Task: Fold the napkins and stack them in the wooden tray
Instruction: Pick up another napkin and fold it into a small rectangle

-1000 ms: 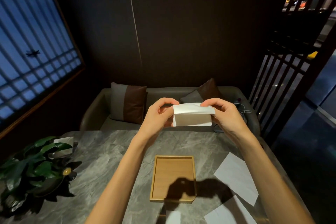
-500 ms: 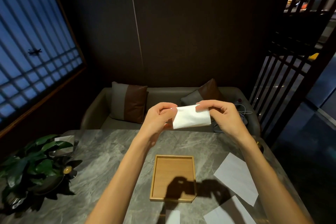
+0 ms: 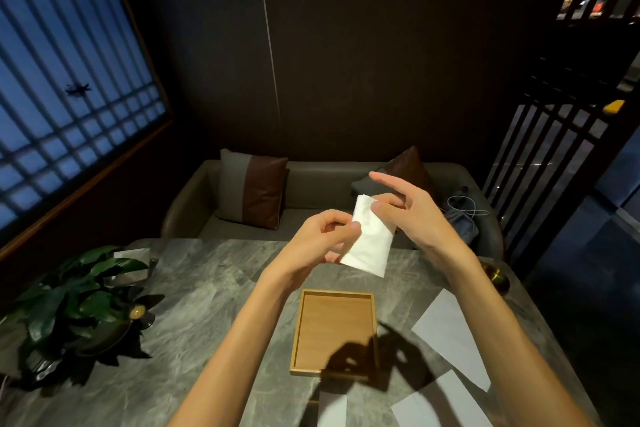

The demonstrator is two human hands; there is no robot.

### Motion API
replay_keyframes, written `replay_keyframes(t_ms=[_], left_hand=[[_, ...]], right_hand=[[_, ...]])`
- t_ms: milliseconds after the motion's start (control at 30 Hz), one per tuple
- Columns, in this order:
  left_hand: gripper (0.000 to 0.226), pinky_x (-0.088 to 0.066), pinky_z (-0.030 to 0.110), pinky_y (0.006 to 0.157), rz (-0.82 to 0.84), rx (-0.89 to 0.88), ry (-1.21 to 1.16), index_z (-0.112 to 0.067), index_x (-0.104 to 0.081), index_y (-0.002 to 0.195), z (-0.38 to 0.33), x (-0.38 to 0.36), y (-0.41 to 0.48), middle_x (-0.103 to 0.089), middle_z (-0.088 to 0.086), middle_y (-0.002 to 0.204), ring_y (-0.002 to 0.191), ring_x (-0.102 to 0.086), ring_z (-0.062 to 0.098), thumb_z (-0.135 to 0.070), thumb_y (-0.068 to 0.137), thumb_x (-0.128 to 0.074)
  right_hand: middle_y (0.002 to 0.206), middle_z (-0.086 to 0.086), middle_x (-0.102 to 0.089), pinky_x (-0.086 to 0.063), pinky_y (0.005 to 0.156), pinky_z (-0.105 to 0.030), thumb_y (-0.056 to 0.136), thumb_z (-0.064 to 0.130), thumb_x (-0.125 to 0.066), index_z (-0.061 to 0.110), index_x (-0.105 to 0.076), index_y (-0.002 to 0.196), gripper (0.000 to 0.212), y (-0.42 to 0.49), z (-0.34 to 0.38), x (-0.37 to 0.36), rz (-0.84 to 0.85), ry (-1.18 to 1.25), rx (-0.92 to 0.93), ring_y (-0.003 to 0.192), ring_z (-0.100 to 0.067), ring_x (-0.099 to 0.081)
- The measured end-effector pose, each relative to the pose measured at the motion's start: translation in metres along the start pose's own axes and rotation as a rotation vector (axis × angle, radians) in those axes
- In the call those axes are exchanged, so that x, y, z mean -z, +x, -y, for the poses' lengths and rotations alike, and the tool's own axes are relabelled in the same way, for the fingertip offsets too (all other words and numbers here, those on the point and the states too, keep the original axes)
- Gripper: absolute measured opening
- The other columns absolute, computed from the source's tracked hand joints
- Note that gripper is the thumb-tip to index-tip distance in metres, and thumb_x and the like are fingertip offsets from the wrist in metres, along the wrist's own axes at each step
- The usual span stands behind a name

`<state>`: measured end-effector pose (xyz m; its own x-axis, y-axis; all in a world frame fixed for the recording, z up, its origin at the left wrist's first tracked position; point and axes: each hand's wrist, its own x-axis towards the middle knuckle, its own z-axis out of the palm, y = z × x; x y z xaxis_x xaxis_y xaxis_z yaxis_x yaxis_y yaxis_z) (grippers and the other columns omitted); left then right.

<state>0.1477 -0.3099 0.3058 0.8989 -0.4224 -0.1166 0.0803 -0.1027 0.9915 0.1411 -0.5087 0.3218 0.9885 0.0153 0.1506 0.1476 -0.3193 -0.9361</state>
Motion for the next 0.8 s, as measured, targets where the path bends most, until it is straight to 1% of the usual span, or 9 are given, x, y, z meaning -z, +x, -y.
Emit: replay_keyframes(t_ms=[100,167,267,333,433,533,633,700,800], left_hand=[[0.018,-0.052,0.031,0.073,-0.073,-0.034,-0.007,-0.016,-0.072,0.1,0.003,0.0,0.001,-0.068,0.018,0.103,0.091,-0.063,0.031,-0.033,0.096,-0.068],[0.022,-0.052,0.028,0.073,-0.144,-0.058,-0.035,-0.011,-0.071,0.102,0.005,0.001,0.002,-0.066,0.013,0.093,0.087,-0.061,0.022,-0.032,0.096,-0.068],[0.017,-0.057,0.019,0.069,-0.208,-0.065,-0.059,-0.016,-0.072,0.097,0.005,0.005,0.003,-0.073,0.006,0.093,0.088,-0.07,0.019,-0.032,0.094,-0.071],[0.017,-0.056,0.015,0.063,-0.213,-0.055,-0.055,-0.018,-0.073,0.094,0.005,0.006,0.003,-0.075,0.003,0.097,0.092,-0.072,0.017,-0.035,0.093,-0.072],[0.018,-0.054,0.011,0.059,-0.234,-0.065,-0.037,-0.022,-0.071,0.09,0.006,0.005,0.006,-0.075,-0.003,0.093,0.088,-0.072,0.012,-0.039,0.095,-0.068],[0.019,-0.057,0.015,0.061,-0.29,-0.078,-0.037,-0.02,-0.069,0.084,0.009,0.003,0.01,-0.076,0.0,0.095,0.09,-0.074,0.016,-0.034,0.097,-0.067],[0.018,-0.06,0.02,0.066,-0.347,-0.081,-0.005,-0.021,-0.069,0.085,0.015,0.001,0.012,-0.074,0.001,0.097,0.093,-0.073,0.018,-0.035,0.097,-0.067],[0.014,-0.061,0.023,0.07,-0.327,-0.057,0.005,-0.024,-0.069,0.095,0.022,0.0,0.011,-0.073,-0.001,0.101,0.095,-0.072,0.017,-0.038,0.096,-0.067],[0.012,-0.06,0.021,0.064,-0.259,0.026,0.006,-0.022,-0.071,0.102,0.038,0.002,0.007,-0.074,0.0,0.096,0.086,-0.074,0.015,-0.029,0.093,-0.072]], right_hand=[[0.122,0.014,-0.067,-0.05,0.103,-0.035,0.093,0.043,-0.065,0.045,-0.043,0.144,0.055,0.005,0.002,-0.009,-0.004,0.047,-0.026,0.116,-0.007,-0.062],[0.115,0.016,-0.072,-0.051,0.103,-0.038,0.091,0.048,-0.067,0.044,-0.041,0.145,0.06,0.003,-0.003,-0.013,0.015,0.196,-0.107,0.113,-0.008,-0.067],[0.107,0.008,-0.078,-0.061,0.085,-0.032,0.092,0.036,-0.069,0.029,-0.047,0.143,0.056,-0.005,-0.014,-0.017,0.075,0.271,-0.154,0.101,-0.013,-0.075],[0.105,0.005,-0.079,-0.061,0.073,-0.024,0.092,0.027,-0.07,0.027,-0.053,0.138,0.048,-0.008,-0.018,-0.02,0.049,0.268,-0.163,0.098,-0.012,-0.076],[0.105,0.005,-0.078,-0.062,0.075,-0.024,0.092,0.024,-0.071,0.032,-0.055,0.134,0.045,-0.008,-0.018,-0.022,0.006,0.226,-0.163,0.097,-0.011,-0.076],[0.111,0.004,-0.077,-0.062,0.082,-0.03,0.094,0.025,-0.068,0.038,-0.056,0.126,0.037,-0.006,-0.018,-0.023,-0.009,0.238,-0.177,0.101,-0.015,-0.075],[0.119,0.001,-0.073,-0.062,0.089,-0.036,0.094,0.024,-0.067,0.03,-0.059,0.13,0.037,-0.007,-0.022,-0.026,-0.045,0.232,-0.197,0.105,-0.018,-0.073],[0.119,0.003,-0.073,-0.063,0.081,-0.03,0.094,0.023,-0.067,0.028,-0.062,0.13,0.036,-0.009,-0.026,-0.031,-0.085,0.236,-0.197,0.103,-0.015,-0.073],[0.115,0.008,-0.072,-0.061,0.069,-0.021,0.095,0.023,-0.065,0.035,-0.066,0.116,0.024,-0.013,-0.034,-0.039,-0.151,0.253,-0.23,0.096,-0.01,-0.074]])
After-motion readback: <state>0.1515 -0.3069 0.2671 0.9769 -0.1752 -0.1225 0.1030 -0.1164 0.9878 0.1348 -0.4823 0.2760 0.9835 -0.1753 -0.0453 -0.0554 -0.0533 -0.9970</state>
